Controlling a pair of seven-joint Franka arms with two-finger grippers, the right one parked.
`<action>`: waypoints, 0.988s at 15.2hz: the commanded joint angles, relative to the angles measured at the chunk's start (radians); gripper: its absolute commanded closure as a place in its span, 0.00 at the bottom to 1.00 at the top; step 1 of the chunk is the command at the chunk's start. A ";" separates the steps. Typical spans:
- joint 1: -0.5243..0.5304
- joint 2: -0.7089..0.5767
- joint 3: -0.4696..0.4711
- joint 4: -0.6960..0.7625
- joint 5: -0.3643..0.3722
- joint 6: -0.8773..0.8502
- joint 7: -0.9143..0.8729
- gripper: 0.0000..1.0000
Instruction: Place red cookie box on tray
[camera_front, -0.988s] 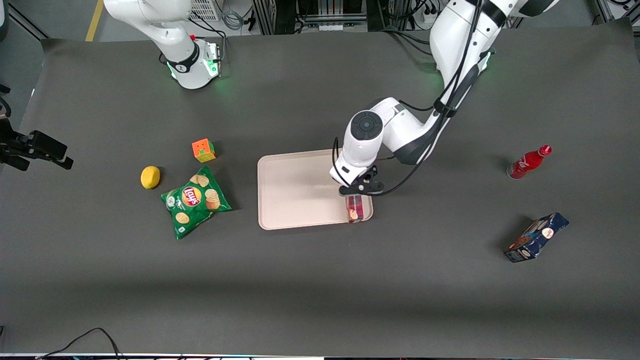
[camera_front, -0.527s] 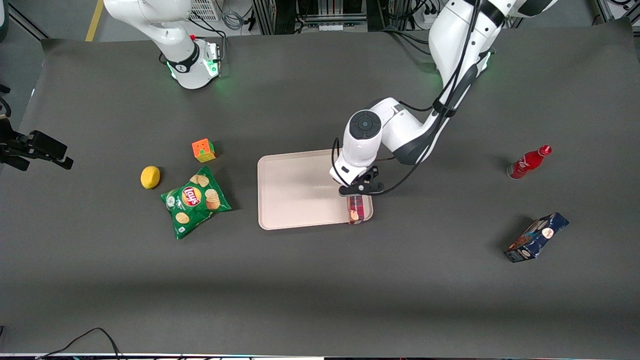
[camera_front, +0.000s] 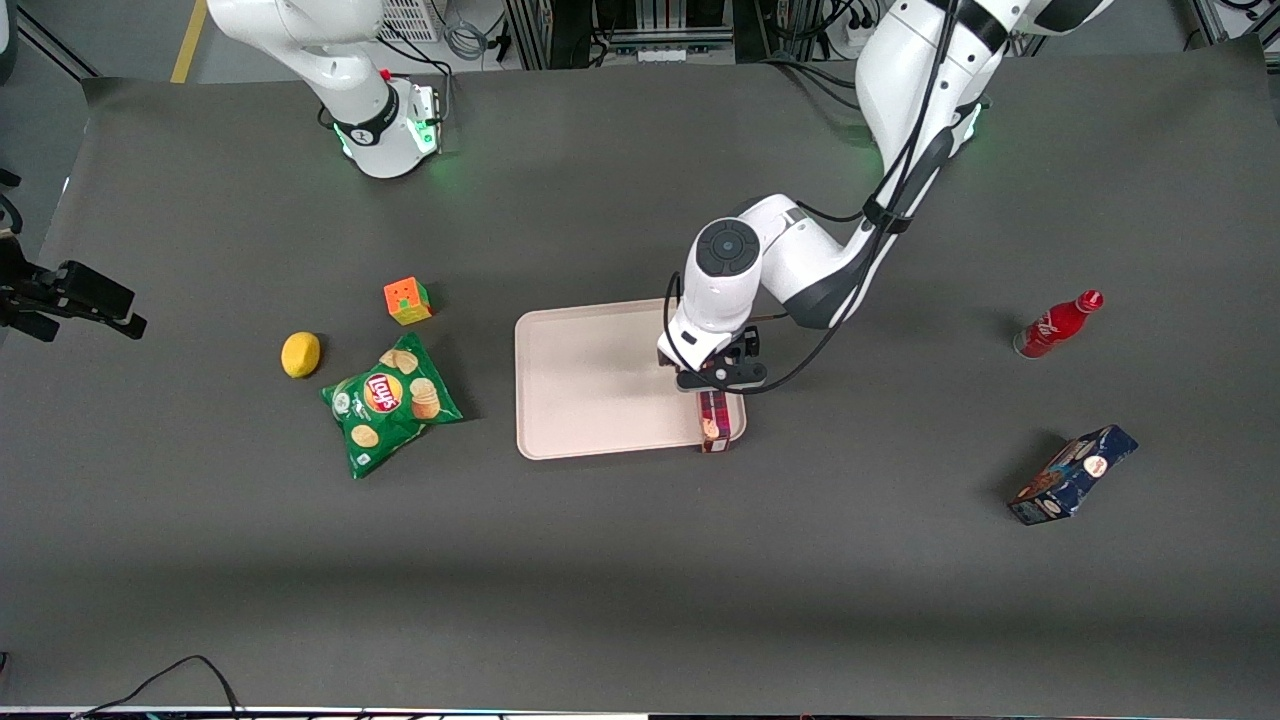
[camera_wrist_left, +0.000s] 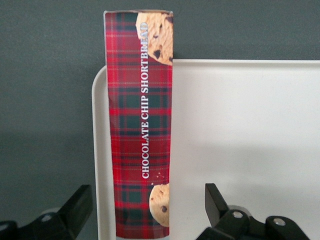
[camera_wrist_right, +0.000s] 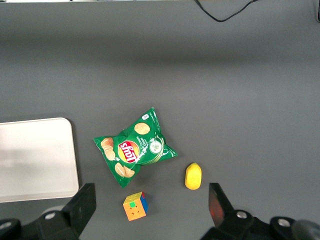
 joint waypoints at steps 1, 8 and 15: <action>-0.008 -0.041 0.016 0.002 0.017 -0.016 -0.027 0.00; 0.141 -0.245 0.014 0.038 -0.083 -0.215 0.171 0.00; 0.374 -0.553 0.049 0.038 -0.135 -0.486 0.566 0.00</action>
